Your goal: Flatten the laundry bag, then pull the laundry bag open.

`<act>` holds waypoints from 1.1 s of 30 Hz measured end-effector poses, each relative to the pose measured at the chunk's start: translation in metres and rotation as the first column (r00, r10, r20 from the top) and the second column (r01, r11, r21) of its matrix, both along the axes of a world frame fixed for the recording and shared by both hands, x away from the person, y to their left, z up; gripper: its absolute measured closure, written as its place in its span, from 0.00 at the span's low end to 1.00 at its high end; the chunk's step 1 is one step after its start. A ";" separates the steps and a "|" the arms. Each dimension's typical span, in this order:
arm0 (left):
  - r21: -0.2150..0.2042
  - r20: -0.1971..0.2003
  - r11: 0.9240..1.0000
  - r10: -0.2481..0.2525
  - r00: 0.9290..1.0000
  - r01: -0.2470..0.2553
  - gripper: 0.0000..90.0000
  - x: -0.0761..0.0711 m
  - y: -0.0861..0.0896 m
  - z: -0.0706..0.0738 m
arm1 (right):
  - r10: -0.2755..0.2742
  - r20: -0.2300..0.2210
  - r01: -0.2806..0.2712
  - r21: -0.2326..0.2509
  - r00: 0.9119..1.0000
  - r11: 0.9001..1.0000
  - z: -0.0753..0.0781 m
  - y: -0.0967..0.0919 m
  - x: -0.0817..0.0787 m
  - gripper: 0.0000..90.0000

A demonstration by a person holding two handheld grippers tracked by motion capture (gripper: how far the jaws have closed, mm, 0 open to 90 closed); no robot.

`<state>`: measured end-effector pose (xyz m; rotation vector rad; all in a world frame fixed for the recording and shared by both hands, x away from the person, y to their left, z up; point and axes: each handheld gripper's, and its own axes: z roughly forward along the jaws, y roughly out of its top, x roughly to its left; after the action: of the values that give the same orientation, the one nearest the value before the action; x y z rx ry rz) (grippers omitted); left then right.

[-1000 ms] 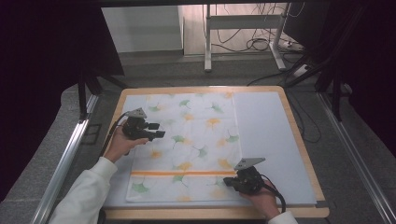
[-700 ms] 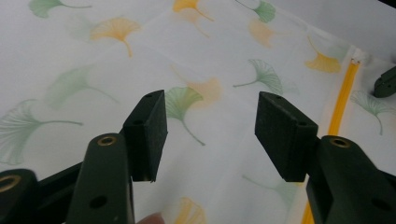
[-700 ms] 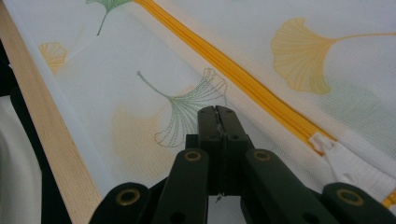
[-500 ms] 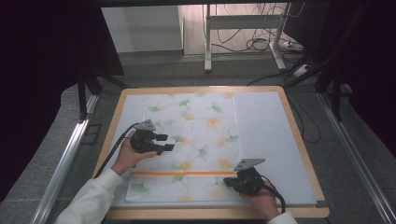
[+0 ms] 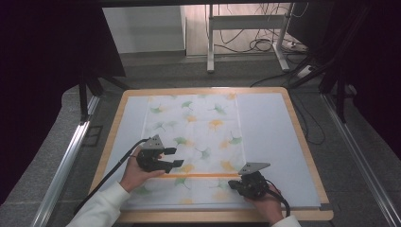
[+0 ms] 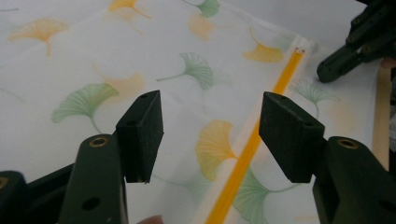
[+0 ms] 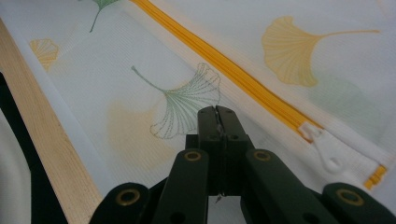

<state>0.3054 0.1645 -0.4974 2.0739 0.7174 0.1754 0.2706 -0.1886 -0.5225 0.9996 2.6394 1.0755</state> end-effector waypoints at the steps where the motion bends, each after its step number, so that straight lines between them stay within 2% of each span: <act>1: 0.003 0.000 1.000 -0.004 1.000 0.004 0.43 -0.002 -0.002 -0.001 | -0.003 0.006 0.003 0.003 1.000 1.000 0.000 -0.001 -0.001 0.99; 4: 0.013 0.004 1.000 -0.019 1.000 0.018 0.42 -0.007 -0.008 -0.002 | -0.012 0.009 0.012 0.009 1.000 1.000 0.002 -0.006 -0.004 0.99; 10: 0.014 0.017 1.000 -0.027 0.999 0.027 0.43 -0.010 -0.020 0.000 | -0.017 0.016 0.017 0.013 1.000 1.000 0.003 -0.012 -0.012 0.99; 17: 0.011 0.018 0.998 -0.058 0.998 0.058 0.42 -0.014 -0.034 0.003 | -0.023 0.018 0.023 0.018 1.000 1.000 0.004 -0.016 -0.017 0.99; 25: 0.028 0.017 0.997 -0.078 0.997 0.078 0.41 -0.011 -0.053 0.004 | -0.038 0.019 0.038 0.018 0.999 0.999 0.004 -0.019 -0.023 0.99; 33: 0.018 0.019 0.996 -0.091 0.996 0.091 0.43 -0.007 -0.072 0.007 | -0.043 0.021 0.043 0.019 0.999 0.999 0.004 -0.020 -0.025 0.99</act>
<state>0.2986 0.0925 -0.4905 2.1139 0.6095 0.1512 0.2458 -0.2085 -0.5184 1.0381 2.5835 1.0976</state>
